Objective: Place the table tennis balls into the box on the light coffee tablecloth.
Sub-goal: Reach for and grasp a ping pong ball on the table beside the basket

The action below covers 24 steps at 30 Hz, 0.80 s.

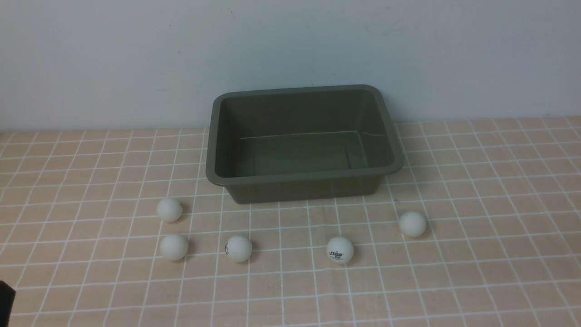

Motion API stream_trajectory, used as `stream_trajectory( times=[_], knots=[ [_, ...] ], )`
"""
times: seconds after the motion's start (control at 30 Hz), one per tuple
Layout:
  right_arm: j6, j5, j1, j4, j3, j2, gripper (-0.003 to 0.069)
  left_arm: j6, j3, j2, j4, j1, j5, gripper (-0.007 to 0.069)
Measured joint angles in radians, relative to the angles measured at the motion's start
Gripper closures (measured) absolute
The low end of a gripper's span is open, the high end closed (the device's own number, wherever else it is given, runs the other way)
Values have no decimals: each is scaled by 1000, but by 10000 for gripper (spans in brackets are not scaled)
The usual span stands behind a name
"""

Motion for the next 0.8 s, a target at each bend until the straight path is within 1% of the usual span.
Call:
stream_trajectory(
  times=[0.03, 0.13, 0.27, 0.37, 0.4, 0.5, 0.53, 0.6, 0.63, 0.67, 0.77, 0.8],
  knots=[
    [0, 2, 0, 0, 0, 0, 673, -3, 0, 0, -12, 0, -9, 693],
    [-1, 38, 0, 1, 0, 0, 673, -22, 0, 0, -146, 0, -56, 693],
    [-1, 50, 0, 1, 0, 0, 673, -27, -8, 0, -215, 0, -49, 693],
    [-1, 52, 0, 2, 0, 0, 673, 25, -106, 0, -202, 0, 22, 693],
    [-1, 52, 0, 2, 0, 0, 673, 25, -106, 0, -200, 0, 22, 693],
    [0, 53, 0, 3, 0, 0, 673, 118, -277, 20, -161, 0, 157, 693],
    [0, 53, 0, 3, 0, 0, 673, 123, -287, 20, -160, 0, 167, 693],
    [0, 53, 0, 3, 0, 0, 673, 167, -391, 95, -148, 0, 323, 693],
    [0, 53, 0, 3, 0, 0, 673, 176, -415, 119, -147, 0, 350, 693],
    [0, 53, 0, 3, 0, 0, 673, 198, -469, 182, -141, 0, 461, 693],
    [0, 53, 0, 3, 0, 0, 673, 248, -547, 281, -131, 0, 579, 693],
    [0, 53, 0, 3, 0, 0, 673, 295, -591, 353, -120, 0, 638, 693]
  ],
)
